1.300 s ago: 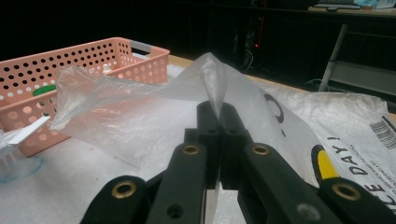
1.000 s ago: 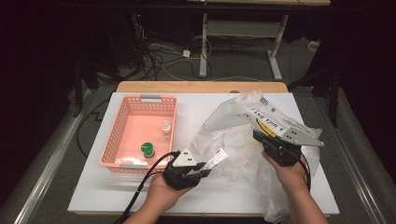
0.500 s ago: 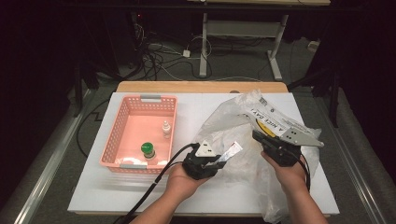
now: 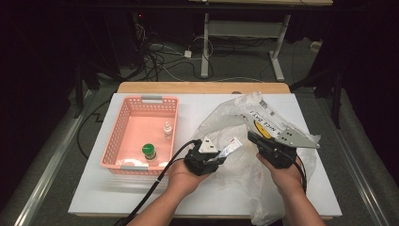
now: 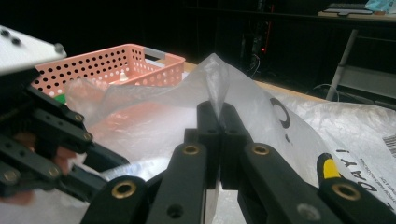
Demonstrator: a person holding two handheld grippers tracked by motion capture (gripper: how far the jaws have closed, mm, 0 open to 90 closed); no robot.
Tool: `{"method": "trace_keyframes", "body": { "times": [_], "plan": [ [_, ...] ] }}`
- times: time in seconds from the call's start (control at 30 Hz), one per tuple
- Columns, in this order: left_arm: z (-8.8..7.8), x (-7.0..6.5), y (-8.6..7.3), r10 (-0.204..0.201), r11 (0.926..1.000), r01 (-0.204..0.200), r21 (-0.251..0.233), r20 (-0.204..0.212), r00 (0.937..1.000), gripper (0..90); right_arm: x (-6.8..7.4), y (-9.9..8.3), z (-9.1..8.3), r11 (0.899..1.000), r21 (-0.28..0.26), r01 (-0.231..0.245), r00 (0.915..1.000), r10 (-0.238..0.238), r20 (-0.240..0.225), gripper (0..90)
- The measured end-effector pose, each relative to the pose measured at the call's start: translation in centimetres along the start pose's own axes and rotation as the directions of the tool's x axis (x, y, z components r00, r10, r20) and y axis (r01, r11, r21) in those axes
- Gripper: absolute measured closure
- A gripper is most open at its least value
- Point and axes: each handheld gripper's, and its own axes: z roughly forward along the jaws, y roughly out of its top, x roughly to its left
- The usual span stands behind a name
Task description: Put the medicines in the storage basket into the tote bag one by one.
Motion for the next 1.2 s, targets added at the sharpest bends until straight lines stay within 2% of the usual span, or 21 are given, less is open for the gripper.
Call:
{"method": "trace_keyframes", "body": {
  "times": [0.23,0.43,0.67,0.77,0.97,1.17,1.2],
  "plan": [
    [2.6,-0.4,0.8,-0.005,1.0000,0.005,0.005,-0.019,0.9998,68.8,-0.4,0.0,0.0,1.000,-0.005,-0.012,0.9999,0.012,0.004,90.0],
    [5.1,-0.6,1.8,-0.014,0.9998,0.014,0.015,-0.009,0.9999,68.7,-0.6,-0.1,0.0,1.000,-0.009,-0.015,0.9999,0.015,0.003,90.0],
    [7.4,-0.4,1.8,-0.034,0.9992,0.034,0.023,-0.017,0.9993,68.5,-0.9,-0.1,-0.1,1.000,-0.012,-0.018,0.9998,0.018,0.004,90.0],
    [7.9,-0.2,1.7,-0.059,0.9982,0.059,0.010,-0.016,0.9981,68.3,-1.0,-0.1,-0.1,1.000,-0.013,-0.017,0.9999,0.017,0.004,90.0],
    [8.3,-0.2,1.8,-0.057,0.9983,0.057,-0.010,-0.013,0.9983,68.2,-1.0,-0.2,-0.1,1.000,-0.014,-0.026,0.9997,0.026,0.003,90.0],
    [8.1,-0.5,1.8,-0.063,0.9980,0.063,-0.011,-0.005,0.9980,57.6,-1.1,-0.2,-0.1,1.000,-0.009,-0.028,0.9996,0.028,0.003,90.0],
    [8.0,-0.6,1.8,-0.053,0.9985,0.053,-0.008,-0.002,0.9986,55.8,-1.1,-0.2,-0.2,1.000,-0.010,-0.027,0.9996,0.027,0.003,90.0]
  ]
}}
